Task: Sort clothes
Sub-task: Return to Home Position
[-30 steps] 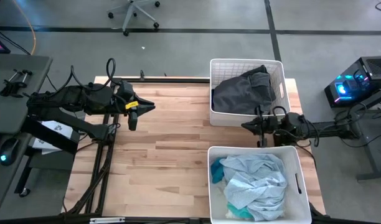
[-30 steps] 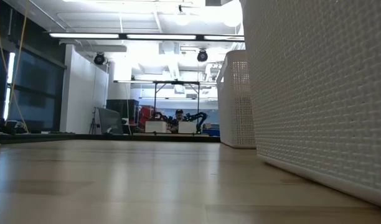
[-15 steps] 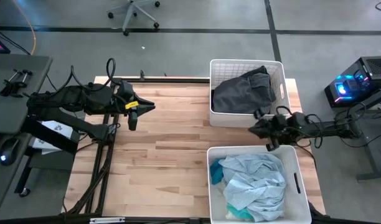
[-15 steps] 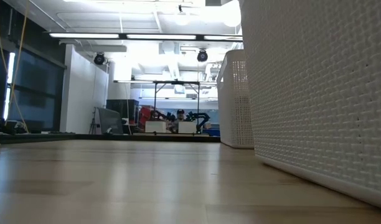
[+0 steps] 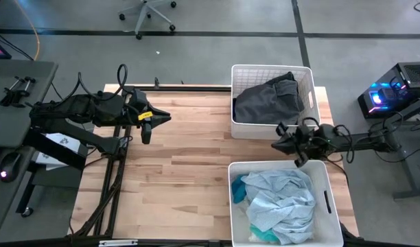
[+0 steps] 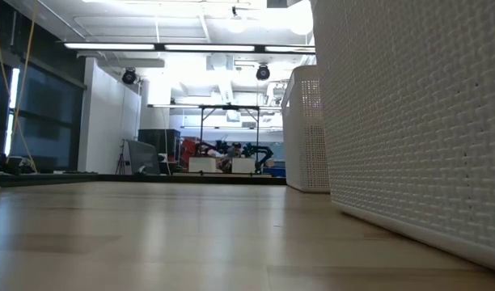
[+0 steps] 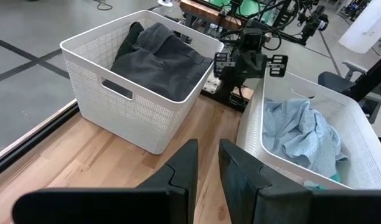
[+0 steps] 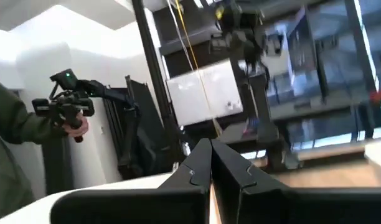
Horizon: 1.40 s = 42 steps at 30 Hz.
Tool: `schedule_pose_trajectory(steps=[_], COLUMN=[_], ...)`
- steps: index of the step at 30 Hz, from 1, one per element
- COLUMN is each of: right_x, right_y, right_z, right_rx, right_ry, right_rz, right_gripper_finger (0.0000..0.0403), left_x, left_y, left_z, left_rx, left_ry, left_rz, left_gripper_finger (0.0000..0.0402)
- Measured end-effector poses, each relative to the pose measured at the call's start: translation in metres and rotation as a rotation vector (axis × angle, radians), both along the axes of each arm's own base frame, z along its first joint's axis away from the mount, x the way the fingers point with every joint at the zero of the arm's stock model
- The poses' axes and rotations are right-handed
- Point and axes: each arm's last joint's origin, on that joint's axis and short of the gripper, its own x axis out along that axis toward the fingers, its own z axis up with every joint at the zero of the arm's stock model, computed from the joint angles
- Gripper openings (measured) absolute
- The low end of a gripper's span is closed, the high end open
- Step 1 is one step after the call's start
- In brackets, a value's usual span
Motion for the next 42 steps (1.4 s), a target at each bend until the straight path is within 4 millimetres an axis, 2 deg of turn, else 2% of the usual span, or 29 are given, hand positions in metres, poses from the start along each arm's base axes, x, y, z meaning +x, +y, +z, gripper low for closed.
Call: schedule_pose_trajectory(steps=[4,6,9,15,19,22,27,31,37,42], right_x=[0.005,0.006,0.006,0.006,0.002,-0.001,0.000,0.000,0.003,0.004], right_y=[0.000,-0.001,-0.004,-0.006,-0.003,-0.004,-0.012,-0.015,-0.015,-0.013], right_z=[-0.018,-0.028,-0.031,-0.024,-0.004,0.004,0.001,-0.003,-0.010,-0.013], right_rx=[0.059,0.058,0.038,-0.028,-0.072,-0.090,-0.130,-0.153,-0.196,-0.228], right_ry=[0.212,0.307,0.346,0.243,0.025,-0.060,-0.008,0.044,0.146,0.162], right_rz=[0.013,-0.034,-0.141,-0.233,-0.133,-0.191,-0.481,-0.614,-0.605,-0.524], right_gripper_finger=[0.0000,0.0000,0.0000,0.0000,0.0000,0.0000,0.0000,0.0000,0.0000,0.0000], left_x=[0.000,0.000,0.000,0.000,0.000,0.000,0.000,0.000,0.000,0.000], left_y=[0.000,0.000,0.000,0.000,0.000,0.000,0.000,0.000,0.000,0.000], left_z=[0.000,0.000,0.000,0.000,0.000,0.000,0.000,0.000,0.000,0.000], left_rx=[0.008,0.008,0.008,0.008,0.008,0.008,0.008,0.006,0.003,-0.002], left_ry=[0.002,0.002,0.002,0.003,0.003,0.003,0.003,0.002,0.001,0.000], left_rz=[-0.004,-0.003,-0.003,-0.005,-0.006,-0.006,-0.006,-0.006,-0.005,-0.003], left_gripper_finger=[0.0053,0.0053,0.0053,0.0053,0.0053,0.0053,0.0053,0.0053,0.0053,0.0053])
